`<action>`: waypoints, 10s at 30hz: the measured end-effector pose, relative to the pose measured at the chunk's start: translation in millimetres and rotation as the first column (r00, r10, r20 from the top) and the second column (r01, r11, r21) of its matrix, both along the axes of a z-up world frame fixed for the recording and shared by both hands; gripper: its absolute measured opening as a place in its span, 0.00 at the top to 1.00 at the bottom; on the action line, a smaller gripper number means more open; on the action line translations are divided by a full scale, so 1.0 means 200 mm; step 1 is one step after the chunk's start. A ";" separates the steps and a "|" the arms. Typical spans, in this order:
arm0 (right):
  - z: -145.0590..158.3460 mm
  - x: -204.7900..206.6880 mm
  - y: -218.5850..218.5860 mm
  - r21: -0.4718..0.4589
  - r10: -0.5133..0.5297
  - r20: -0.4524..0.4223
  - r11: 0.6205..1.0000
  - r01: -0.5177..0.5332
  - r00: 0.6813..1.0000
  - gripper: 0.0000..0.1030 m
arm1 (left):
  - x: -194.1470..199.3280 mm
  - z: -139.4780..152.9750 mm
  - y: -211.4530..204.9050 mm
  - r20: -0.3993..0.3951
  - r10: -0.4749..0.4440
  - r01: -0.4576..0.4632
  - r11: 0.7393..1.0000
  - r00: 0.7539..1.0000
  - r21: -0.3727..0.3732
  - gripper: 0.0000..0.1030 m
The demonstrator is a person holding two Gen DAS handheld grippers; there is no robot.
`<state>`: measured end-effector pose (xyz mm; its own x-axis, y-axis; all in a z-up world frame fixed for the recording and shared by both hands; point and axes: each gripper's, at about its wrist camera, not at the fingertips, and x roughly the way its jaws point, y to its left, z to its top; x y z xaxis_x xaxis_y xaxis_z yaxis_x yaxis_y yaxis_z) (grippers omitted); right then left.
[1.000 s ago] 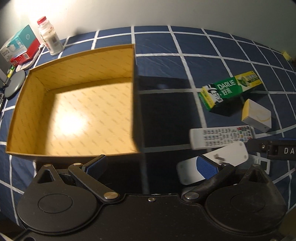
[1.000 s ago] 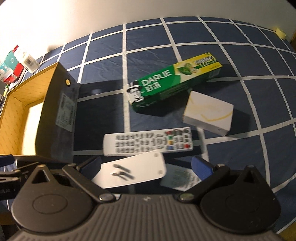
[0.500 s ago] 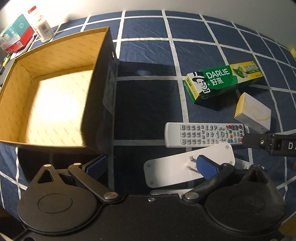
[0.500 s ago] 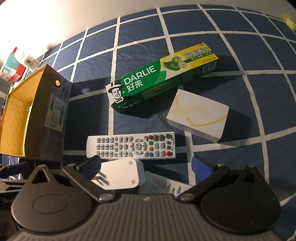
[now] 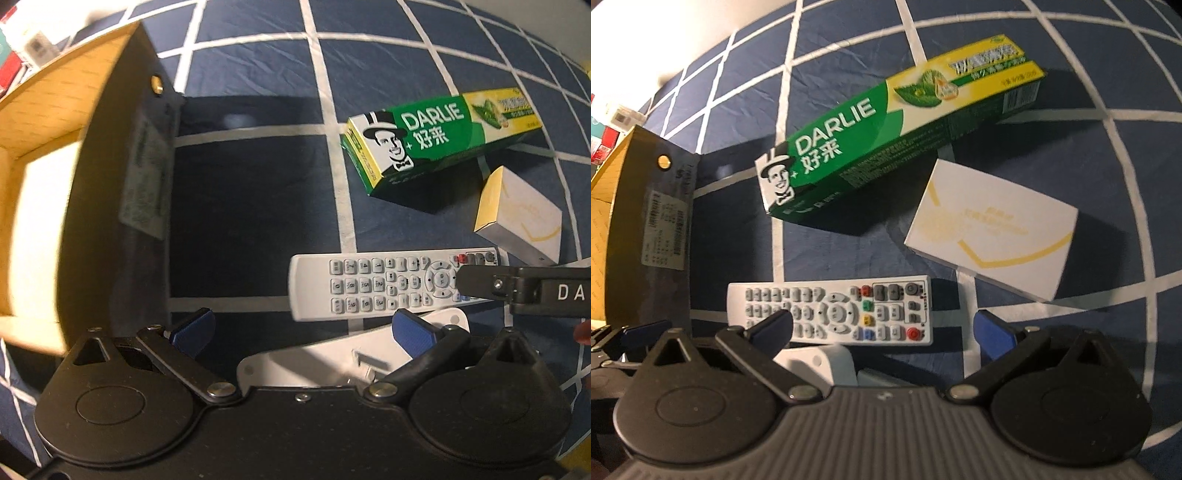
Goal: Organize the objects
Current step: 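Move both tools past the box toward the white TV remote, then close the left tool on the white remote while the right tool grips its other end, then carry the white remote with both tools over the cardboard box, then lower the remote into the box and open both tools, then move both tools out of the box toward the white hooked plate, then close the left tool on the white hooked plate while the right tool grips it too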
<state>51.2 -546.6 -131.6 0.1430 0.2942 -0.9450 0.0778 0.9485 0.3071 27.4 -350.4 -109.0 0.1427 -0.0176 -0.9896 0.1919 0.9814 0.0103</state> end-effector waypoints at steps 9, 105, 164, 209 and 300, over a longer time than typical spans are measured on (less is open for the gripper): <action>-0.11 0.07 0.01 0.015 -0.005 -0.044 1.000 0.006 0.999 0.00 | 0.06 -0.11 -0.06 -0.061 -0.035 0.033 0.999 0.998 -0.033 0.00; 0.67 -0.30 1.19 -0.029 0.037 0.290 0.999 -0.030 0.956 0.18 | -0.02 0.58 0.98 0.202 -0.069 0.095 0.988 0.977 -0.120 0.07; 0.04 0.71 1.96 -0.044 0.090 0.120 0.995 -0.085 0.989 0.18 | 1.07 -0.05 1.51 0.030 -0.031 0.035 0.990 0.999 -0.136 0.07; 0.18 0.68 1.96 -0.012 0.079 0.158 0.997 -0.078 0.984 0.16 | 0.99 0.15 1.54 0.042 0.026 -0.020 0.989 0.999 -0.144 0.04; 0.14 -0.19 0.60 -0.222 0.228 0.021 0.950 -0.217 0.974 0.00 | -0.23 -0.04 0.43 -0.066 0.151 -0.164 0.937 0.986 -0.307 0.00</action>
<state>12.7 -427.2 -104.4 0.1425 0.1120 -0.9834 -0.1521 0.9843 0.0900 -18.6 -263.6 -116.1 0.1287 -0.3055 -0.9434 0.0286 0.9521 -0.3044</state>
